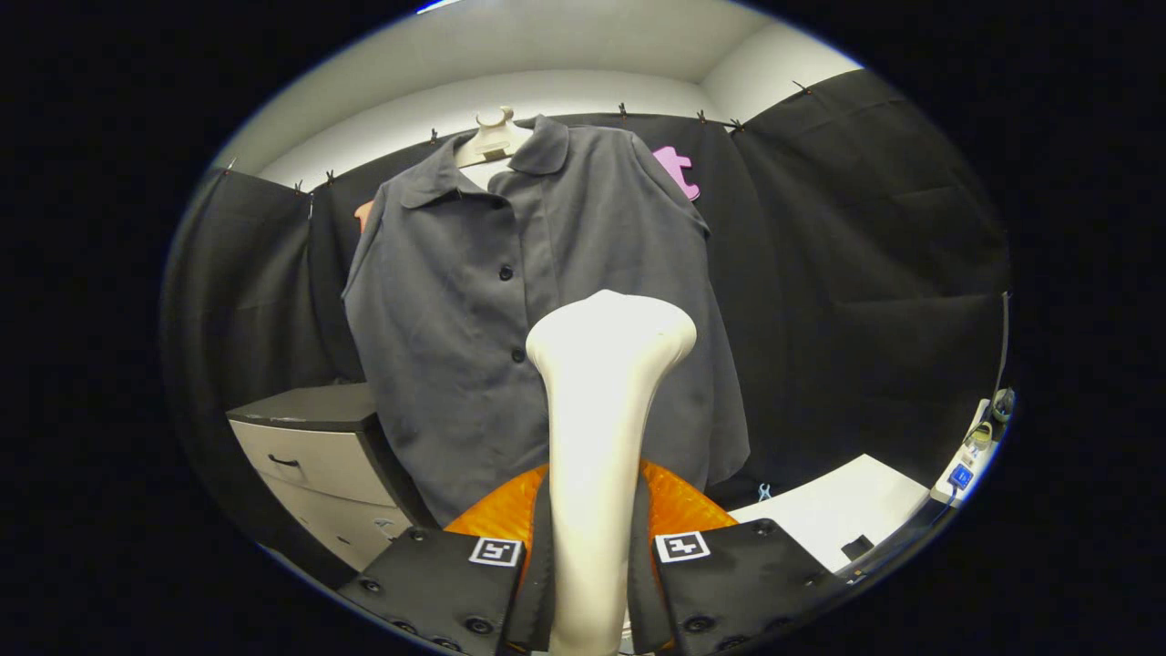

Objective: Iron the clothes twice with a garment steamer, once on the left side and once on the right side.

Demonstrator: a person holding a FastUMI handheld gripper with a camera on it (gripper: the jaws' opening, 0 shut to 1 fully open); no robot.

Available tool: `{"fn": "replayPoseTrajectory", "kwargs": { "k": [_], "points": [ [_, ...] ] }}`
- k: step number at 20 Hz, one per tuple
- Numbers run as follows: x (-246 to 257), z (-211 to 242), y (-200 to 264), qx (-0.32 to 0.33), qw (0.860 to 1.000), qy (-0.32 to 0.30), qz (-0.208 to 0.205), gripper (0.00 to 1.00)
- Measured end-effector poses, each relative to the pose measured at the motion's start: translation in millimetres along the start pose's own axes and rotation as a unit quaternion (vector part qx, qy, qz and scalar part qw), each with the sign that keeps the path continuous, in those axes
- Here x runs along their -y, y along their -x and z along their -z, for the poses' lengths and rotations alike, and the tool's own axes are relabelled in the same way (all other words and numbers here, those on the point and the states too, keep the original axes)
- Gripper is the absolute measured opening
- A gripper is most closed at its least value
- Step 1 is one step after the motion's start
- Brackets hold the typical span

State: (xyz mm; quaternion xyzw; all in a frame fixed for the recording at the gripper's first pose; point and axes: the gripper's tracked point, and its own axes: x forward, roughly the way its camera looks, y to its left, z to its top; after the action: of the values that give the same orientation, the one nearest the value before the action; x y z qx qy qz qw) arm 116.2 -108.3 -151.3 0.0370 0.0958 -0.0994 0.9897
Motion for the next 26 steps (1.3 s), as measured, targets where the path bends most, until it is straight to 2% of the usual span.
{"fn": "replayPoseTrajectory", "kwargs": {
  "k": [13, 26],
  "points": [
    [-44, -62, 70, 0.052, 0.998, 0.01, -0.028, 0.39],
    [-81, -89, 98, 0.07, 0.995, 0.035, -0.065, 0.39]
  ]
}}
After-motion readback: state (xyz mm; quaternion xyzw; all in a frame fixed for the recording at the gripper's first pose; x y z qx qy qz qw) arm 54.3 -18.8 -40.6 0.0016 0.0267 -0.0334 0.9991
